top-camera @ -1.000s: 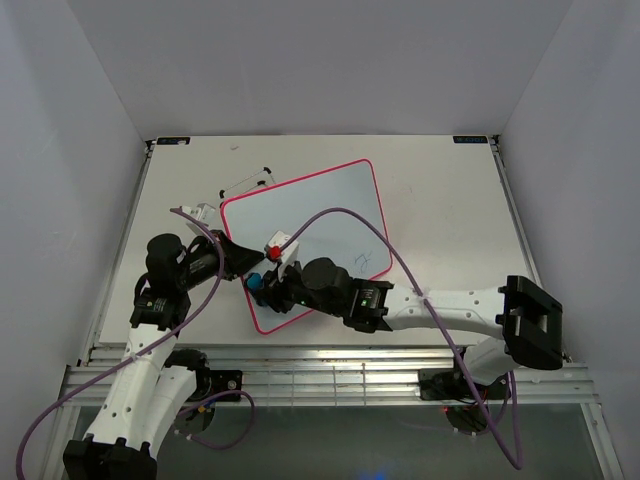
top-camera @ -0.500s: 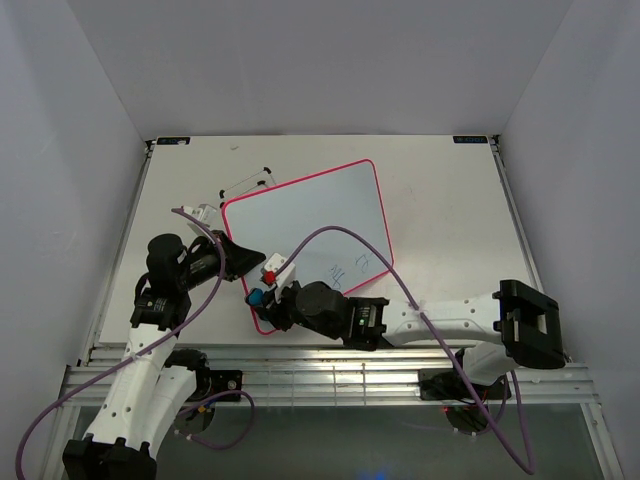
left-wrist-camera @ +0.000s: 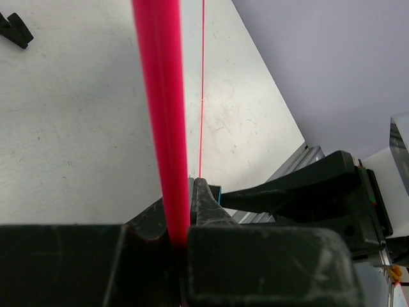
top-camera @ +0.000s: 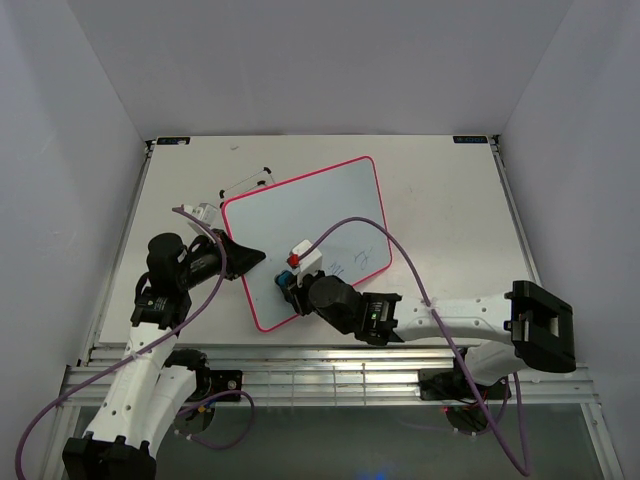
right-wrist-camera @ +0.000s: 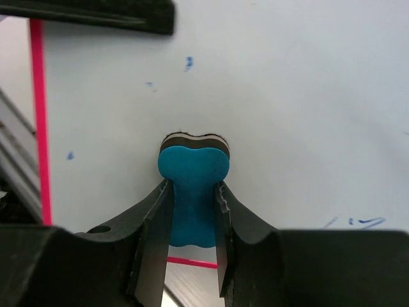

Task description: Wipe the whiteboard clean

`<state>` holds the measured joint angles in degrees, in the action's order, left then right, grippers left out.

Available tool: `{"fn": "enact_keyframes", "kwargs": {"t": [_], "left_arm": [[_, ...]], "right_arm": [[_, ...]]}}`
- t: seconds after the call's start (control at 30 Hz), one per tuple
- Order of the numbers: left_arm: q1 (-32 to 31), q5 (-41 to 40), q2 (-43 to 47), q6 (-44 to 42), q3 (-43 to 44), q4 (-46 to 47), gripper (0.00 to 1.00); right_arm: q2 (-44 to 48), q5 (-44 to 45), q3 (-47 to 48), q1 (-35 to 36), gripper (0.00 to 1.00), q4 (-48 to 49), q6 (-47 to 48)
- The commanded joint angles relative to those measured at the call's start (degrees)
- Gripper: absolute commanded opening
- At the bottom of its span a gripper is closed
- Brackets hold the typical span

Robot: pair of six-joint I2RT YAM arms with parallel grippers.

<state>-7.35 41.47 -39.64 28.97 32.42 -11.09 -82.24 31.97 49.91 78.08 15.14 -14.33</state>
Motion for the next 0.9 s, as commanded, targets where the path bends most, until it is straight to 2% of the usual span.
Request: {"fn": "enact_keyframes", "kwargs": {"t": [0.0,0.1,0.3,0.4,0.6,0.73,0.87], "left_arm": [[-1.4,2.4,0.0,-2.4,0.5,-4.9,0.0],[-1.4,2.4,0.0,-2.4,0.5,-4.8,0.0],[-1.5,2.3,-0.3,-2.4,0.5,-4.8,0.0],[-1.5,2.2,-0.3,-2.4,0.6,-4.9,0.0],[-1.5,2.2,-0.3,-2.4,0.5,-4.9,0.0],[-1.7,1.9,0.1,-2.4,0.4,-4.8,0.0],[-1.7,2.0,-0.1,-2.4,0.5,-4.9,0.0]], "right_arm": [[-0.6,8.8,1.4,-2.0,0.08,-3.3,-0.4],[-1.4,5.2,4.0,-1.8,0.08,-1.7,0.0],[-6.5,-4.7,9.3,5.0,0.08,2.2,3.9],[-9.3,-4.8,12.0,9.5,0.08,2.1,4.9],[-13.5,-1.0,15.9,9.9,0.08,-1.8,5.0],[-9.7,-0.9,13.8,8.9,0.08,-1.2,5.6],[-2.3,3.2,10.0,7.4,0.08,-1.2,6.8]]}}
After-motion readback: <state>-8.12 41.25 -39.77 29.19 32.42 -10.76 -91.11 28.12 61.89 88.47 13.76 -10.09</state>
